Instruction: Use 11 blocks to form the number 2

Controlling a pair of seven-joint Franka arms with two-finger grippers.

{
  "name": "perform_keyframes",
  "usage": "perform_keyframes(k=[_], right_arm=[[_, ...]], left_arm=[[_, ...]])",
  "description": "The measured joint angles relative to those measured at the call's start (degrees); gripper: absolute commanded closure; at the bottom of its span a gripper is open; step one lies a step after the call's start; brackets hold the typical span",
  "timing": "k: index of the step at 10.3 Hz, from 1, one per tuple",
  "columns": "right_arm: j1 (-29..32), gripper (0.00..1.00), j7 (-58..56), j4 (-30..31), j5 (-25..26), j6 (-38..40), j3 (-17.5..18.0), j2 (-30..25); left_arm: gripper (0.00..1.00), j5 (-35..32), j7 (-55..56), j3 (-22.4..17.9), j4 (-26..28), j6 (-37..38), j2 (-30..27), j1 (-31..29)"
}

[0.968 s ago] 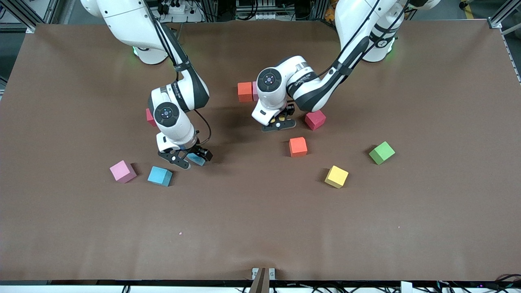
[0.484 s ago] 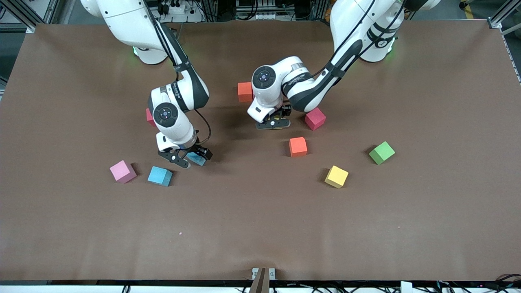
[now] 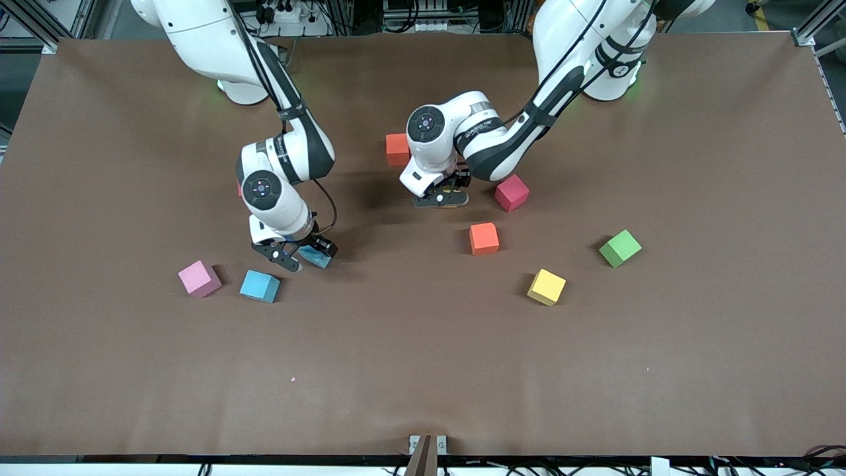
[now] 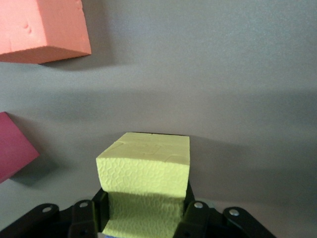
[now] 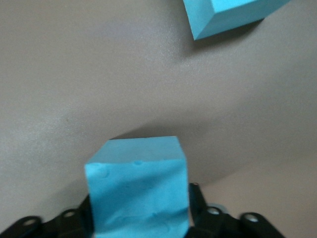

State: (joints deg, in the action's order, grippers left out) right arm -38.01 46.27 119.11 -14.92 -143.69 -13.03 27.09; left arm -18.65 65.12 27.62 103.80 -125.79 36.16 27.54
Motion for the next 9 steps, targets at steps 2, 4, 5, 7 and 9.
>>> perform_keyframes(k=[2,4,5,7,9], right_arm=[[0.0,0.58,0.0,-0.1,-1.6,0.0,0.1,-0.3],[-0.1,0.58,1.9,-0.3,-2.0,0.8,0.7,-1.1],[-0.4,0.58,4.3,-0.7,-2.0,1.7,1.0,-1.7],[-2.7,0.58,10.8,-1.3,-2.0,2.8,1.3,-2.6],[-5.5,0.58,17.4,-1.7,-2.0,2.9,1.3,-2.8]], left_arm=[[0.57,-0.5,0.0,0.0,0.5,0.0,0.1,0.1],[0.57,-0.6,0.0,0.0,1.0,-0.1,0.2,0.1],[0.57,-0.6,0.0,0.0,1.0,-0.1,0.2,0.1],[0.56,-0.7,0.0,0.0,1.0,-0.2,0.2,0.1],[0.25,-0.7,0.0,0.0,1.1,-0.3,0.2,0.1]])
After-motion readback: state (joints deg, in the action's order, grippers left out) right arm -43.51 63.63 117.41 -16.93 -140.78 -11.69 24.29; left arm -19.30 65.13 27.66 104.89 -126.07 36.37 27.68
